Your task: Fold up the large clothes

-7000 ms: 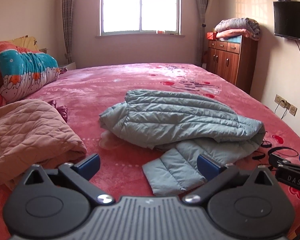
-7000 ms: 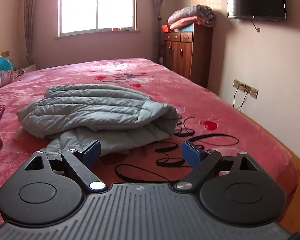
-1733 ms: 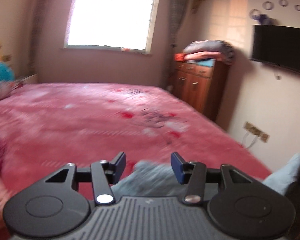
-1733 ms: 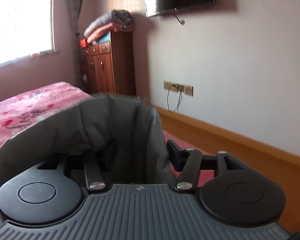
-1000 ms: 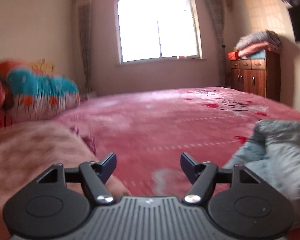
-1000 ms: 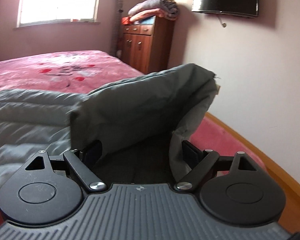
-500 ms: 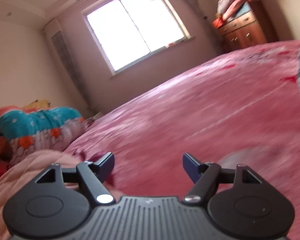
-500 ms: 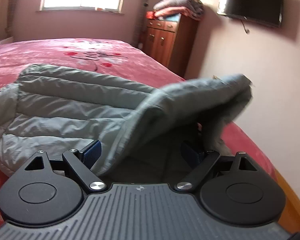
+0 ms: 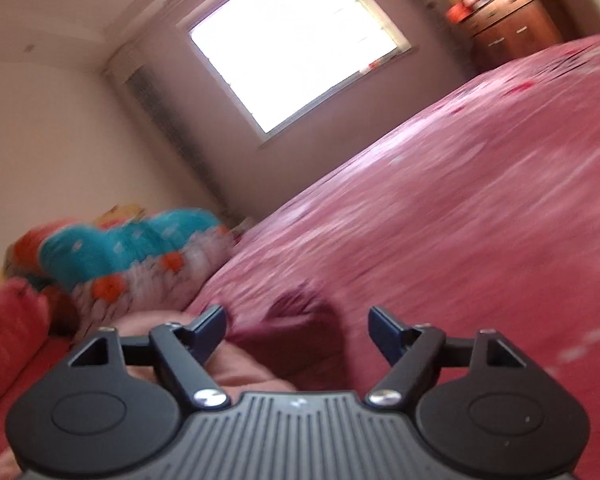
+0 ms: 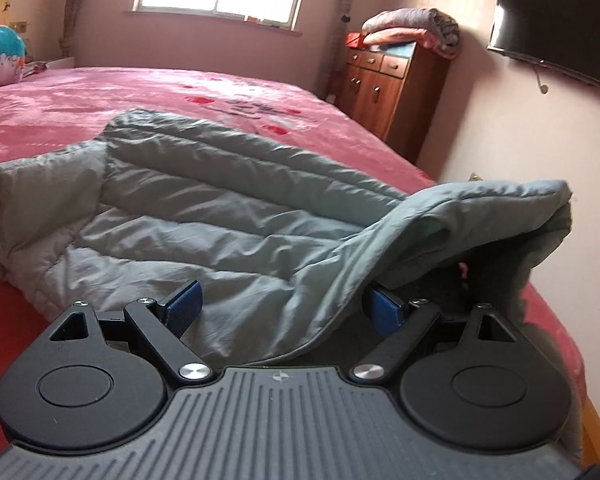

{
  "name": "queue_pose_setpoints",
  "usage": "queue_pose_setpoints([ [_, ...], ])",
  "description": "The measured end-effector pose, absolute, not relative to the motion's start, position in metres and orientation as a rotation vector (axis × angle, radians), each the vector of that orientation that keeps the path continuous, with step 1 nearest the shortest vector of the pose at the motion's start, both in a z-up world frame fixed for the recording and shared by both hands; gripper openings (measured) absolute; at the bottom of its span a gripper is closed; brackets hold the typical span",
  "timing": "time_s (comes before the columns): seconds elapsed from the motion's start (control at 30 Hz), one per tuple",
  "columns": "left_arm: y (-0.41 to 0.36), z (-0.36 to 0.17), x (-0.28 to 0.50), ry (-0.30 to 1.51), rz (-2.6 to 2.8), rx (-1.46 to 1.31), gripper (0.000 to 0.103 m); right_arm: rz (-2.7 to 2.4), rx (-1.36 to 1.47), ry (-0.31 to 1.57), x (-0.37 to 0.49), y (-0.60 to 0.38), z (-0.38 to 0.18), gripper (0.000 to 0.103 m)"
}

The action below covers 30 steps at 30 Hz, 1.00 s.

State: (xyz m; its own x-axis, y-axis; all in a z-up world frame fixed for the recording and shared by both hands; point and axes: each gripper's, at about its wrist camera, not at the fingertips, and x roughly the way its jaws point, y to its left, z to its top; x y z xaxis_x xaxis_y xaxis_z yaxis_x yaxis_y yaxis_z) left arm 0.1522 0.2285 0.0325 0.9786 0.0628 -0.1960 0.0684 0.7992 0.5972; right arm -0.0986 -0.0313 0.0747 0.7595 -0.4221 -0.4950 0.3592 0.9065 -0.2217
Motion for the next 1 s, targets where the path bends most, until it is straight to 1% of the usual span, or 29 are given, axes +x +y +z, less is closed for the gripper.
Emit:
queue_pose_setpoints([
  [0.1,0.204,0.048,0.115,0.144,-0.079,0.646,0.081,-0.410,-0.120,0.562,-0.103,-0.026,0.077,0.103],
  [0.17,0.187,0.061,0.092,0.137,-0.145,0.597,0.081,-0.393,-0.104,0.550,-0.109,-0.023,0.079,0.103],
  [0.33,0.150,0.071,0.043,0.197,-0.312,0.510,0.081,-0.203,-0.067,0.541,-0.119,-0.006,0.079,0.103],
  [0.5,0.126,0.071,0.013,0.290,-0.410,0.383,0.081,-0.093,-0.180,0.524,-0.115,0.029,0.070,0.103],
  [0.6,0.114,0.067,-0.004,0.319,-0.430,0.333,0.081,-0.066,-0.196,0.502,-0.102,0.037,0.063,0.103],
  [0.67,0.111,0.067,-0.013,0.343,-0.434,0.313,0.081,-0.053,-0.207,0.481,-0.092,0.040,0.061,0.098],
  [0.73,0.108,0.070,-0.020,0.361,-0.436,0.288,0.081,-0.038,-0.222,0.471,-0.083,0.042,0.059,0.084],
  [0.77,0.108,0.071,-0.022,0.375,-0.435,0.269,0.081,-0.035,-0.230,0.478,-0.079,0.042,0.058,0.079],
  [0.8,0.109,0.071,-0.025,0.392,-0.436,0.248,0.081,-0.033,-0.233,0.486,-0.075,0.042,0.056,0.073],
  [0.83,0.109,0.072,-0.027,0.405,-0.432,0.234,0.081,-0.029,-0.226,0.495,-0.072,0.040,0.054,0.061],
  [0.87,0.109,0.072,-0.029,0.418,-0.423,0.220,0.081,-0.023,-0.213,0.498,-0.073,0.034,0.057,0.055],
  [0.9,0.108,0.072,-0.032,0.431,-0.414,0.205,0.081,-0.017,-0.196,0.499,-0.071,0.032,0.059,0.054],
  [0.97,0.107,0.071,-0.040,0.448,-0.400,0.185,0.081,0.031,-0.135,0.496,-0.070,0.028,0.064,0.060],
  [1.0,0.107,0.071,-0.044,0.455,-0.388,0.181,0.081,0.055,-0.116,0.477,-0.073,0.029,0.066,0.075],
])
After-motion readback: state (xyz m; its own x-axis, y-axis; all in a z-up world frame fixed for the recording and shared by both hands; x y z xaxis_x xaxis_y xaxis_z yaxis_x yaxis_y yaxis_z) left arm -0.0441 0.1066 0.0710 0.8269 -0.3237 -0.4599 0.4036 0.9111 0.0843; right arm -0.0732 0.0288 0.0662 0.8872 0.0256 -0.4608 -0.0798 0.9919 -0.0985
